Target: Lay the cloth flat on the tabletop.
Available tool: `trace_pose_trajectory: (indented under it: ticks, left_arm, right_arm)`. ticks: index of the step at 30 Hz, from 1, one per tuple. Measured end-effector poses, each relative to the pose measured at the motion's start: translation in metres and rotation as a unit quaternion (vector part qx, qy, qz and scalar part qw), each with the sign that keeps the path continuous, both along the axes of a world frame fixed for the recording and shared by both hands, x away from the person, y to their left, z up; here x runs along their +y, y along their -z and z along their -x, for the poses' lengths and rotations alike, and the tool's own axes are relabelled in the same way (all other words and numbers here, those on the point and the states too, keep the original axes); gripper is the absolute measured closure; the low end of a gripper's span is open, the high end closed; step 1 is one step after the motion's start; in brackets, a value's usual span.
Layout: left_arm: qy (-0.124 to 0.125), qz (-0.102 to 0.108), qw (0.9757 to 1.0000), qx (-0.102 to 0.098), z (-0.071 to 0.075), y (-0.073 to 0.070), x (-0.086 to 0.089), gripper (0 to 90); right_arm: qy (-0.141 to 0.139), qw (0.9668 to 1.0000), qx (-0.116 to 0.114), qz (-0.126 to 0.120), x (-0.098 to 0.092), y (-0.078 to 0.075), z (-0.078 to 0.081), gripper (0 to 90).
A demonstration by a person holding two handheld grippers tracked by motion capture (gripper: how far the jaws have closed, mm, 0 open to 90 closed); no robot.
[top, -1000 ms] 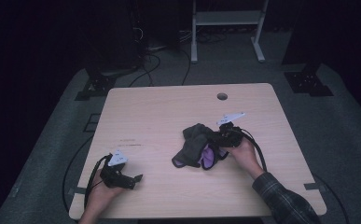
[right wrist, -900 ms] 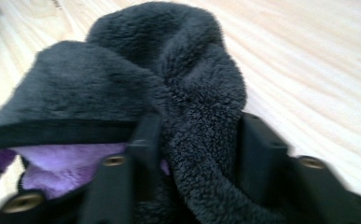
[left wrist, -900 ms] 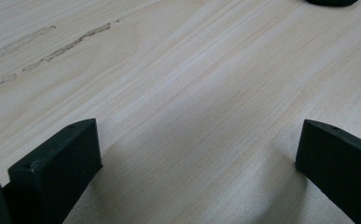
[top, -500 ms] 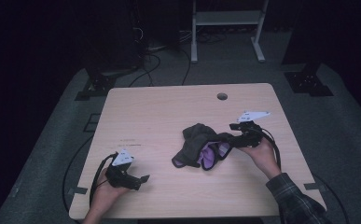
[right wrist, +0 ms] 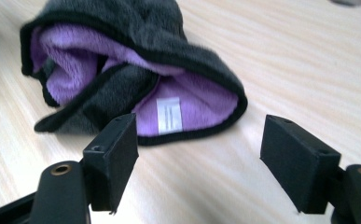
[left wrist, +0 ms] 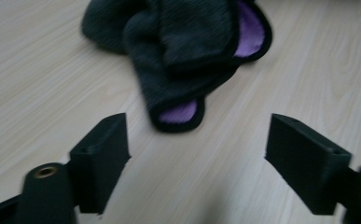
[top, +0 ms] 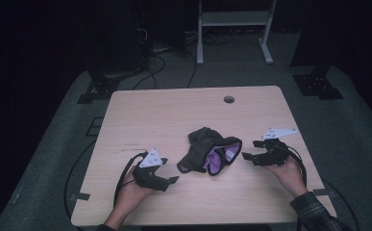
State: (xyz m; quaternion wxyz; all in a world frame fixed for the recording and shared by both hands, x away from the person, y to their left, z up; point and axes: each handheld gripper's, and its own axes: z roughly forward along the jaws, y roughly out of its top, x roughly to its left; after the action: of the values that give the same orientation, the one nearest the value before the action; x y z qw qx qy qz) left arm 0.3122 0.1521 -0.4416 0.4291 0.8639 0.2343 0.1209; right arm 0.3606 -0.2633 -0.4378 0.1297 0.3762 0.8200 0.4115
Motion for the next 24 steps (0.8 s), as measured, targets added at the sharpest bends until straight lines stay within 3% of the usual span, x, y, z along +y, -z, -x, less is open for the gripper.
trace_pose_trajectory:
  ticks: [5,12,15,18,24]
  left_arm:
    - [0.024,0.005,0.9997,-0.002,-0.004,-0.001,-0.025,29.7]
    - [0.046,-0.004,0.9988,-0.017,-0.011,0.000,-0.054,34.5]
    - [0.048,-0.026,0.9983,-0.021,-0.017,0.002,-0.065,34.5]
    - [0.044,-0.029,0.9984,-0.019,-0.025,0.005,-0.073,34.7]
    - [0.036,-0.060,0.9973,-0.022,-0.037,0.015,-0.090,34.7]
  right_arm:
    - [0.002,0.9999,0.011,0.003,-0.005,0.006,0.005,26.4]
    - [0.000,0.9999,0.015,0.002,-0.004,0.008,0.006,26.6]
    - [-0.004,0.9999,0.016,0.005,-0.001,0.008,0.006,26.6]
    - [-0.007,0.9998,0.015,0.007,0.001,0.009,0.006,26.6]
    - [-0.010,0.9998,0.015,0.009,0.001,0.009,0.006,26.6]
